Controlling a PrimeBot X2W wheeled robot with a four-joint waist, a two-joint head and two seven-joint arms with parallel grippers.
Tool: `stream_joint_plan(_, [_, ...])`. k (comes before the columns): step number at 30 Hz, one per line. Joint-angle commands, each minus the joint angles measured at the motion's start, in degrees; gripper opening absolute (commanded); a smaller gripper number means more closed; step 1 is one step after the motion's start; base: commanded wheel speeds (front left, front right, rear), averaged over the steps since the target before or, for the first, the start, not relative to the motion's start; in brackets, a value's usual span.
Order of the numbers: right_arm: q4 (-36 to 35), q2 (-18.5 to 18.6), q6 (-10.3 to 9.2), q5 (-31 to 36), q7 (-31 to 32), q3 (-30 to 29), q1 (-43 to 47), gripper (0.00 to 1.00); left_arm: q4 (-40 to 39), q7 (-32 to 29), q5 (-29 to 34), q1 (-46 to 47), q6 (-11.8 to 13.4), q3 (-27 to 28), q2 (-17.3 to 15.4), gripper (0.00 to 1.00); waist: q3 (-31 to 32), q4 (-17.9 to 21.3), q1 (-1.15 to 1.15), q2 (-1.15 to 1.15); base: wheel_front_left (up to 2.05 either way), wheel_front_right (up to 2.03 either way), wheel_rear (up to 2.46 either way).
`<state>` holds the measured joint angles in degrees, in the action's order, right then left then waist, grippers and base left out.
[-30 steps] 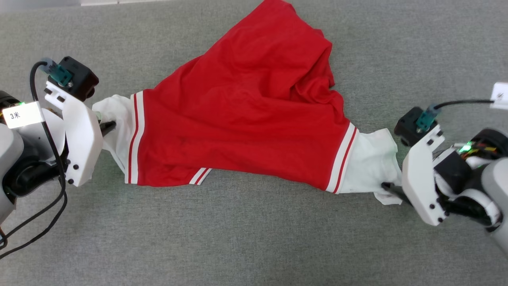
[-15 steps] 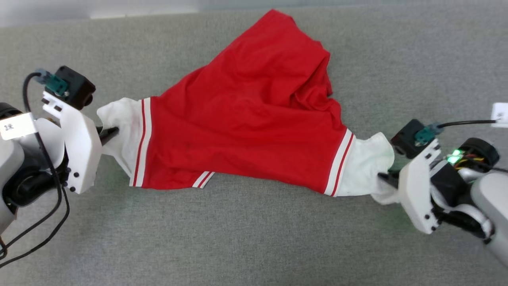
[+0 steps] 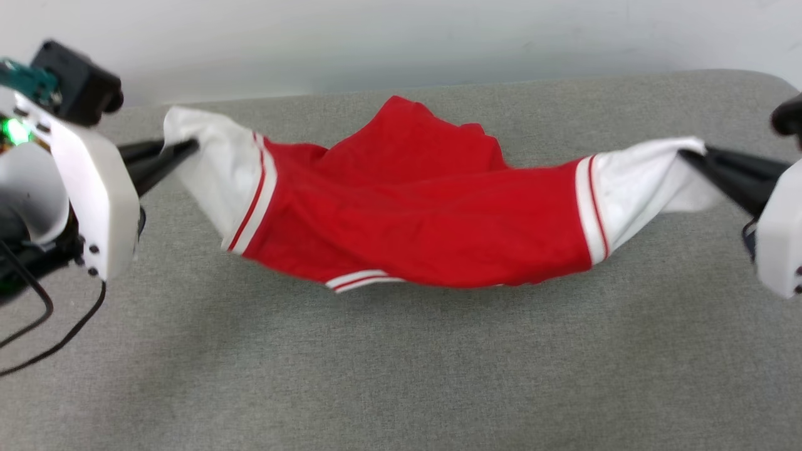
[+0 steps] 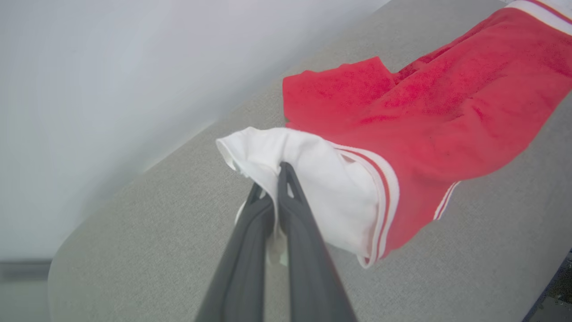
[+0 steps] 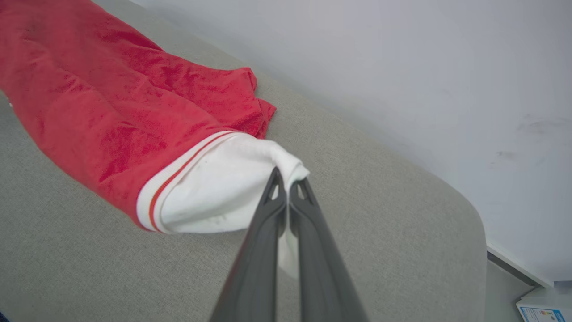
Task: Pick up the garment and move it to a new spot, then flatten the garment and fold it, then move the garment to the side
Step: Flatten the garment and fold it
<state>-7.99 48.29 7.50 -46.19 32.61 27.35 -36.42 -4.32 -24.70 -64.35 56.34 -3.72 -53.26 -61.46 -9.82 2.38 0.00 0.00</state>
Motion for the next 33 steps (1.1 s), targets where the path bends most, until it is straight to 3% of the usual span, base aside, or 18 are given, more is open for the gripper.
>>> stream_joint_plan(1, [-0.81, -0.37, -0.02, 0.71, 0.66, -1.46, -0.64, 0.00, -0.71, 0.03, -0.42, 1.35, 0.36, 0.78, 0.37, 0.00, 0.12, 0.09, 0.00, 0.00, 0.00, 0.00, 0.00])
stream_joint_plan(8, [-1.65, -1.73, -0.02, 2.43, 5.92, -8.79, -9.38, 0.00, -1.17, -0.75, 0.90, 9.92, 0.35, 4.13, 4.44, 0.00, -2.66, -0.19, 0.00, 0.00, 0.00, 0.00, 0.00])
stream_joint_plan(15, [8.37, -6.38, -0.02, 5.13, 9.39, -7.84, -27.18, 0.00, 7.18, 0.57, 5.85, 22.55, -0.36, 6.66, 11.96, 0.00, -8.80, -0.27, 0.00, 0.00, 0.00, 0.00, 0.00])
stream_joint_plan(22, [21.14, -10.70, -0.02, 12.02, 5.06, -5.10, -44.72, 0.00, 16.99, 3.93, 10.96, 33.60, -1.15, 7.77, 18.56, 0.00, -15.50, -0.44, 0.00, 0.00, 0.00, 0.00, 0.00])
stream_joint_plan(33, [34.61, -13.06, -0.02, 18.89, -5.42, -1.51, -63.85, 0.00, 29.19, 11.57, 14.86, 46.68, -2.31, 10.63, 23.50, 0.00, -22.55, -1.50, 0.00, 0.00, 0.00, 0.00, 0.00])
